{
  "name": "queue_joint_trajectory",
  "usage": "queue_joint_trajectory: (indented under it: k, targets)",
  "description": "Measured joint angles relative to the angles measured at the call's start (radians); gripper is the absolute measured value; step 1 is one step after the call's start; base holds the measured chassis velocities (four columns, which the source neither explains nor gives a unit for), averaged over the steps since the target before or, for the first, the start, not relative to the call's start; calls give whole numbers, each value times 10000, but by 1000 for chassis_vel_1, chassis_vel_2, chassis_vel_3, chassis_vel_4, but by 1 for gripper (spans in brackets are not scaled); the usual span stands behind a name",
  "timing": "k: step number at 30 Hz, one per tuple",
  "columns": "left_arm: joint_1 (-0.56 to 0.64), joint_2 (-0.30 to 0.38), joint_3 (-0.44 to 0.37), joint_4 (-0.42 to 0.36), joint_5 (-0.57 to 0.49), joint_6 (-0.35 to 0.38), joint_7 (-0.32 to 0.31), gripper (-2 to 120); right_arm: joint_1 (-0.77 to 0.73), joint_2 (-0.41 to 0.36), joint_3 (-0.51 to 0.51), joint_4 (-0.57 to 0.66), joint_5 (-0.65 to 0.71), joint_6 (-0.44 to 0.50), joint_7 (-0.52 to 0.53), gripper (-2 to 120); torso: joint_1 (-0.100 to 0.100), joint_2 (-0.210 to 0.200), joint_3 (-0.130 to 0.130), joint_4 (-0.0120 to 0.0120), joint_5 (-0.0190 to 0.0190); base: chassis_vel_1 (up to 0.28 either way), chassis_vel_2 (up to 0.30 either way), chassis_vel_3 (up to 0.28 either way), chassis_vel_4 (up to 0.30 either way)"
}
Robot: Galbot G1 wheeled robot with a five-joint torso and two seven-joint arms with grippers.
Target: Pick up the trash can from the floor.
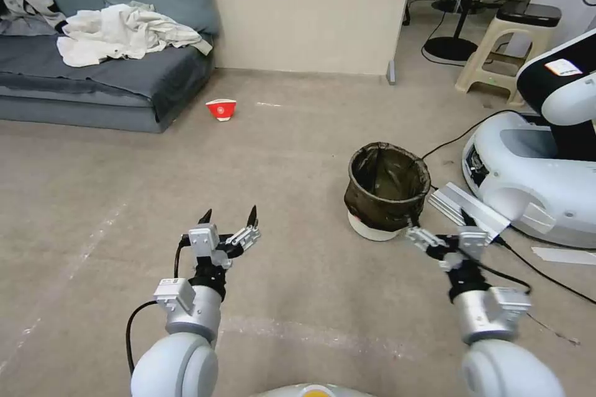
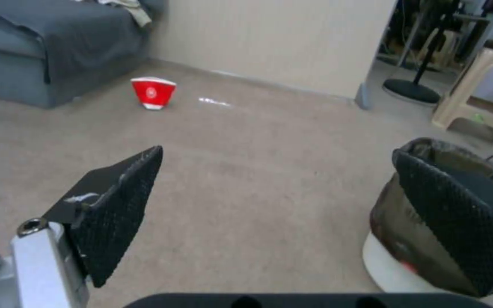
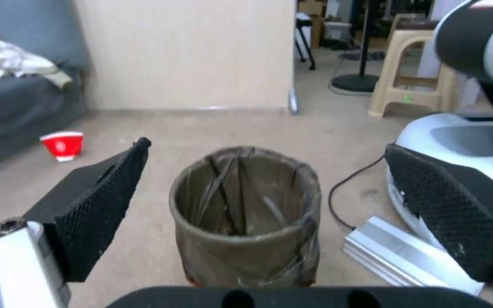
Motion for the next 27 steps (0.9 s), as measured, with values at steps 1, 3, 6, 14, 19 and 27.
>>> queue_joint_trajectory:
  k: [1, 3, 6, 14, 19, 27]
  targets:
    - [16, 76, -49, 73, 0, -85, -6, 100, -51, 22, 36, 105, 41, -64, -13, 100, 0, 0, 0, 1, -2, 0, 0, 0, 0]
    - [38, 180, -133, 143, -3, -191, -30, 100, -74, 33, 53, 149, 64, -98, -21, 100, 0, 1, 0, 4, 8, 0, 0, 0, 0]
    - [86, 303, -280, 242, -15, -354, -47, 100, -76, 35, 57, 158, 67, -102, -24, 100, 0, 1, 0, 4, 6, 0, 0, 0, 0]
    - [167, 284, -411, 354, -13, -684, 53, 100, -46, -286, 148, -362, 762, 1191, -136, 100, 0, 0, 0, 4, 7, 0, 0, 0, 0]
    - [168, 238, -401, 360, 31, -692, 107, 100, -30, -464, 176, -672, 1128, 1906, -186, 100, 1, 0, 0, 4, 5, 0, 0, 0, 0]
    - [167, 195, -368, 362, 68, -661, 127, 100, -99, -487, 178, -681, 1151, 2003, -198, 100, 0, 0, 0, 4, 4, -17, -21, -17, -16]
